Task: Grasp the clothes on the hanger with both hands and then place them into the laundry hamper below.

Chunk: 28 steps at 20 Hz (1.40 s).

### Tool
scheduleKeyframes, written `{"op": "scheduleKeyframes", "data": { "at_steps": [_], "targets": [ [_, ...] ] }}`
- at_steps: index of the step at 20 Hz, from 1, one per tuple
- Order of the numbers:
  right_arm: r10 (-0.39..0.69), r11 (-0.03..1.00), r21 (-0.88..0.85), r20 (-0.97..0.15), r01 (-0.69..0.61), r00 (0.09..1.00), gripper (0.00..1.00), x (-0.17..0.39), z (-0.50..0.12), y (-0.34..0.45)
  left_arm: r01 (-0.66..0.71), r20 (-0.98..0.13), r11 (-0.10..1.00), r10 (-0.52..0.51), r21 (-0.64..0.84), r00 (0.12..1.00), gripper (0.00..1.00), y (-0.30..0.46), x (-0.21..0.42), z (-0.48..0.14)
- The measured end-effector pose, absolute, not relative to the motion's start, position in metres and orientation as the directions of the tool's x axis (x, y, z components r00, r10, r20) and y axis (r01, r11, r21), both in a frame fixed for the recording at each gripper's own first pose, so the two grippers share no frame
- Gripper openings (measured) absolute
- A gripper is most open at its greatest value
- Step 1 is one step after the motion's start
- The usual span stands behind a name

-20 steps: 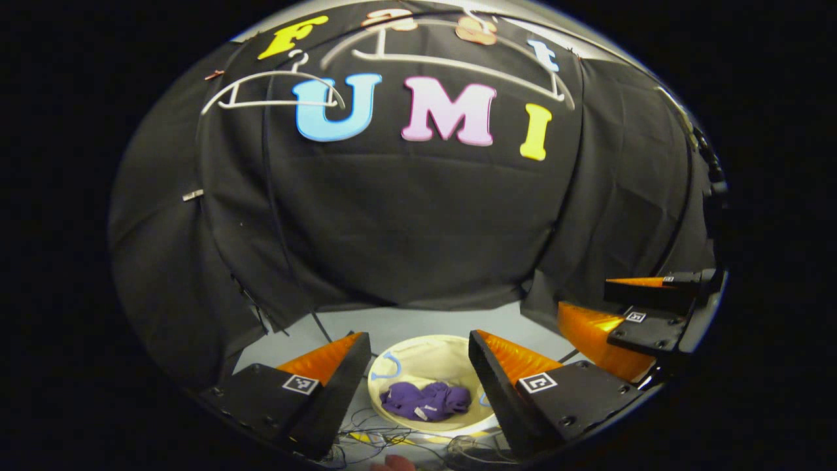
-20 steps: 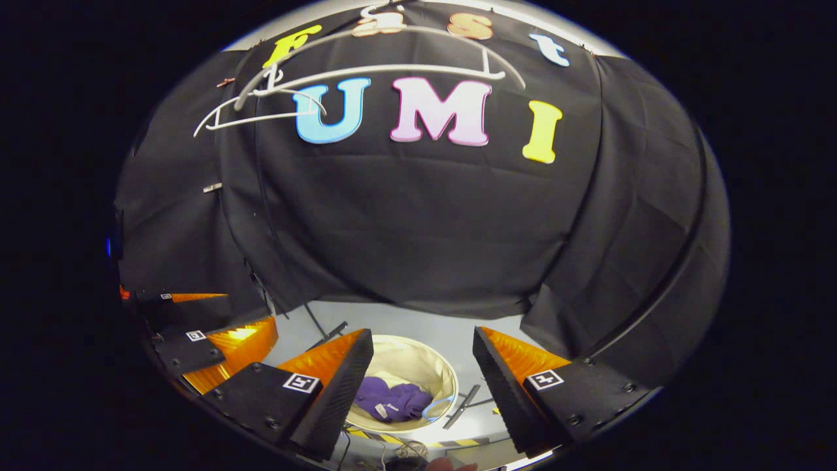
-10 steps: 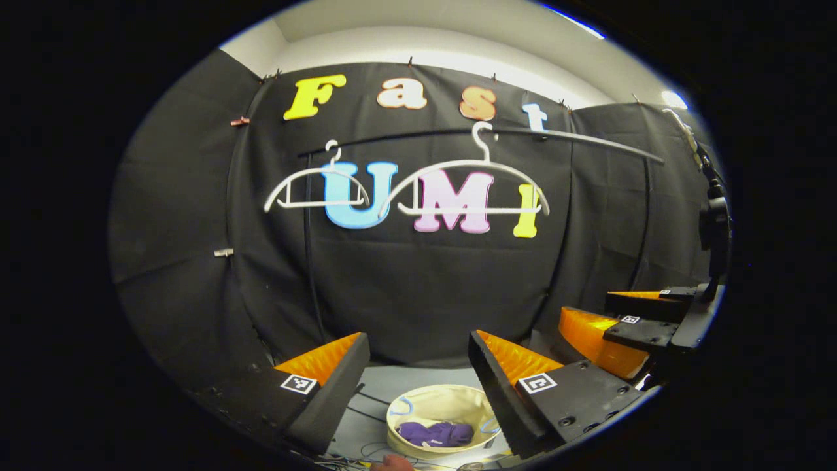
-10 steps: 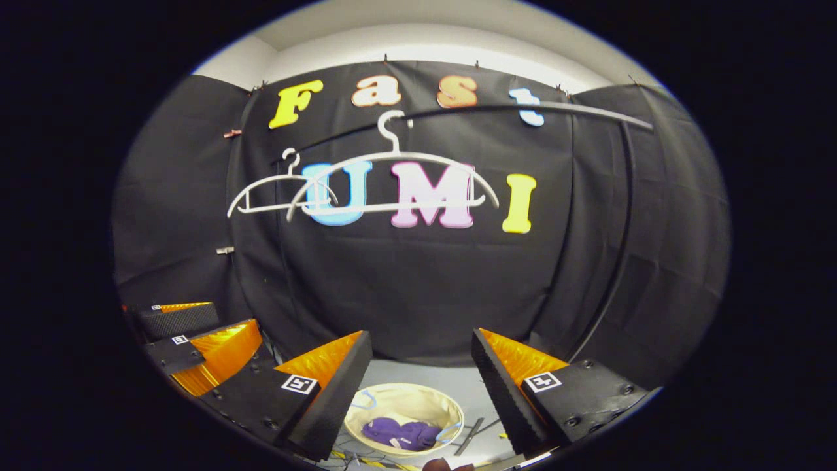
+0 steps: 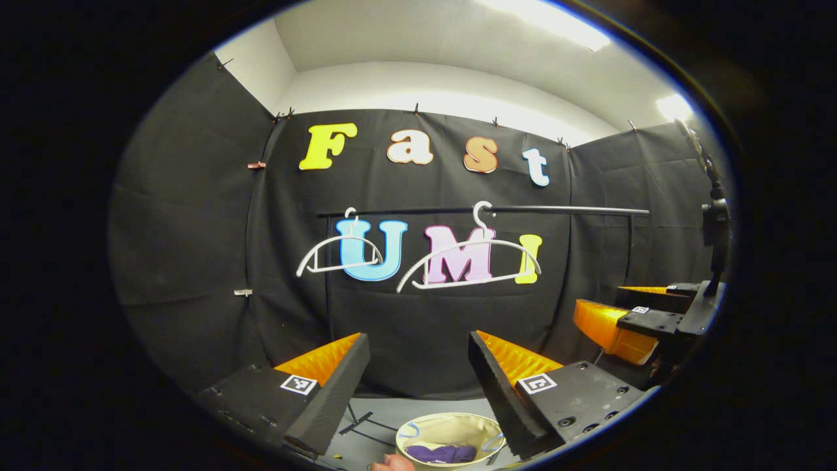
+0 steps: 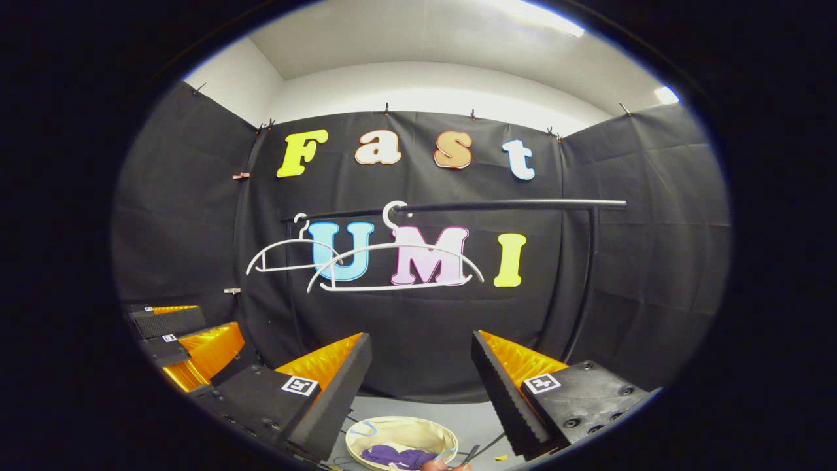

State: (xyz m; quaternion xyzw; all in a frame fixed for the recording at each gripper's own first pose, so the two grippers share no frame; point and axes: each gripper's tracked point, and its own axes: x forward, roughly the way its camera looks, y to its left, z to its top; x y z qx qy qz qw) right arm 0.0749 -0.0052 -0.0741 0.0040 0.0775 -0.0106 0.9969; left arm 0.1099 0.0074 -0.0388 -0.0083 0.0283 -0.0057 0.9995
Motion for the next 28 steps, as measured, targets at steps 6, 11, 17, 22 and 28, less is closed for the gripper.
{"op": "scheduleKeyframes", "data": {
  "at_steps": [6, 11, 17, 22, 28],
  "targets": [
    [-0.012, 0.999, -0.03, -0.048, 0.01, 0.999, 0.96, 0.059, -0.028, -0.008, -0.009, -0.009, 1.0, 0.009, -0.02, 1.0, 0.96, 0.012, 0.084, -0.017],
    [-0.005, 1.0, -0.005, -0.036, 0.005, 0.999, 0.96, 0.054, -0.025, -0.008, -0.01, -0.008, 1.0, 0.01, 0.002, 1.0, 0.96, 0.007, 0.074, -0.018],
    [-0.022, 1.0, 0.008, -0.063, 0.022, 0.998, 0.96, 0.051, -0.037, -0.026, -0.016, 0.001, 1.0, 0.016, -0.005, 1.0, 0.96, 0.001, 0.049, -0.013],
    [-0.021, 1.0, 0.007, -0.049, 0.021, 0.999, 0.98, 0.048, -0.029, -0.027, -0.004, -0.005, 1.0, 0.004, 0.002, 1.0, 0.96, -0.002, 0.039, -0.012],
    [0.004, 1.0, -0.008, -0.042, -0.004, 0.999, 0.98, 0.044, -0.024, -0.017, 0.009, -0.013, 1.0, -0.009, 0.01, 1.0, 0.96, -0.005, 0.033, -0.015]
  ]
}}
